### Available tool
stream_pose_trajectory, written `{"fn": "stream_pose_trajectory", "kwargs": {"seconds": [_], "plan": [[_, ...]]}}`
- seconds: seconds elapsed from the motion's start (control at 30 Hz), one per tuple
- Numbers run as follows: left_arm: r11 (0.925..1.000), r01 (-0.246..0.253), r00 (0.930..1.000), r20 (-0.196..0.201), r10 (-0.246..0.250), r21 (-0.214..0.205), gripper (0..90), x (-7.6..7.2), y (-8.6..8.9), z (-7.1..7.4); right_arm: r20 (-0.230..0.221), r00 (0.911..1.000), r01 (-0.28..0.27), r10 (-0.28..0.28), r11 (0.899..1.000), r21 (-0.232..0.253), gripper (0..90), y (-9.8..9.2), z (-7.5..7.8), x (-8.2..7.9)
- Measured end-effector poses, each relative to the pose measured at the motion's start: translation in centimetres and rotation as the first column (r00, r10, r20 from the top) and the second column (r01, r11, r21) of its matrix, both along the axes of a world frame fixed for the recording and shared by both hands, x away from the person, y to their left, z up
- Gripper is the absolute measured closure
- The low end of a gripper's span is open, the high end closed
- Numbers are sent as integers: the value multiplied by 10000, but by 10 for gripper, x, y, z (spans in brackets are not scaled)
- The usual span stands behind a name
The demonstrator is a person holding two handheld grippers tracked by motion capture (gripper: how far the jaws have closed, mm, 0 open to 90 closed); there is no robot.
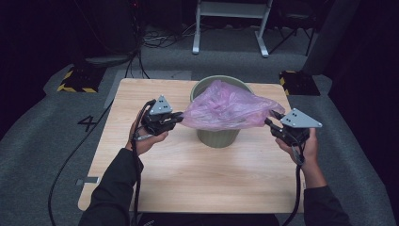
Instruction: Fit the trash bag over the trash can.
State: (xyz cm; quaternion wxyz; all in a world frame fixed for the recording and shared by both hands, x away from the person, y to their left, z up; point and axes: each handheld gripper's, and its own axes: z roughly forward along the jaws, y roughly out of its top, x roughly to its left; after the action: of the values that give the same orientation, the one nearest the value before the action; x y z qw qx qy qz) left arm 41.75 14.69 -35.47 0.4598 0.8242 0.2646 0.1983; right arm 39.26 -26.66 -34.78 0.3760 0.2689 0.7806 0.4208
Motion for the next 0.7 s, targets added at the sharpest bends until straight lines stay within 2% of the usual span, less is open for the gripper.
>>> {"fn": "stream_pose_trajectory", "kwargs": {"seconds": [0.07, 0.1, 0.13, 0.17, 0.23, 0.3, 0.4, 0.43, 0.5, 0.53, 0.63, 0.7], "plan": [[9999, 146, 9999, 76, -146, 20, 818, -3, -3, 0, -99, 9994, -331, 332, 9994, 130, 456, 1, 0, -3], [9999, 123, 9999, 120, -124, 52, 806, -3, -4, 0, 74, 9977, -670, 668, 9974, 255, 339, 2, 3, -9], [10000, 82, 9999, 150, -83, 53, 806, -4, -5, 1, 74, 9977, -670, 668, 9974, 255, 339, 2, 3, -9], [9999, 74, 9998, 176, -76, 76, 801, -5, -6, 1, 179, 9960, -886, 880, 9954, 364, 301, 3, 6, -13], [9999, 38, 9997, 249, -42, 147, 800, -5, -7, 2, 552, 9915, -1209, 1180, 9913, 520, 242, 2, 12, -23], [9998, -53, 9997, 257, 48, 201, 796, -5, -8, 2, 791, 9862, -1509, 1452, 9859, 719, 214, 1, 18, -30], [9997, -123, 9996, 263, 118, 199, 796, -4, -8, 1, 875, 9700, -2350, 2267, 9667, 1015, 166, -3, 25, -42], [9998, -105, 9997, 221, 100, 184, 798, -4, -8, 1, 846, 9615, -2689, 2613, 9584, 959, 163, -4, 27, -46], [9994, -149, 9997, 221, 142, 311, 802, -3, -9, 0, 742, 9539, -2967, 2907, 9508, 895, 153, -5, 28, -51], [9994, -152, 9997, 174, 147, 318, 801, -3, -9, 0, 735, 9526, -3012, 2953, 9496, 875, 154, -6, 29, -52], [9991, -146, 9996, 242, 137, 396, 798, -4, -10, 1, 799, 9581, -2829, 2751, 9525, 1126, 155, -12, 31, -57], [9991, -183, 9996, 227, 174, 386, 795, -3, -10, 1, 973, 9545, -2921, 2817, 9492, 1168, 155, -15, 33, -60]]}}
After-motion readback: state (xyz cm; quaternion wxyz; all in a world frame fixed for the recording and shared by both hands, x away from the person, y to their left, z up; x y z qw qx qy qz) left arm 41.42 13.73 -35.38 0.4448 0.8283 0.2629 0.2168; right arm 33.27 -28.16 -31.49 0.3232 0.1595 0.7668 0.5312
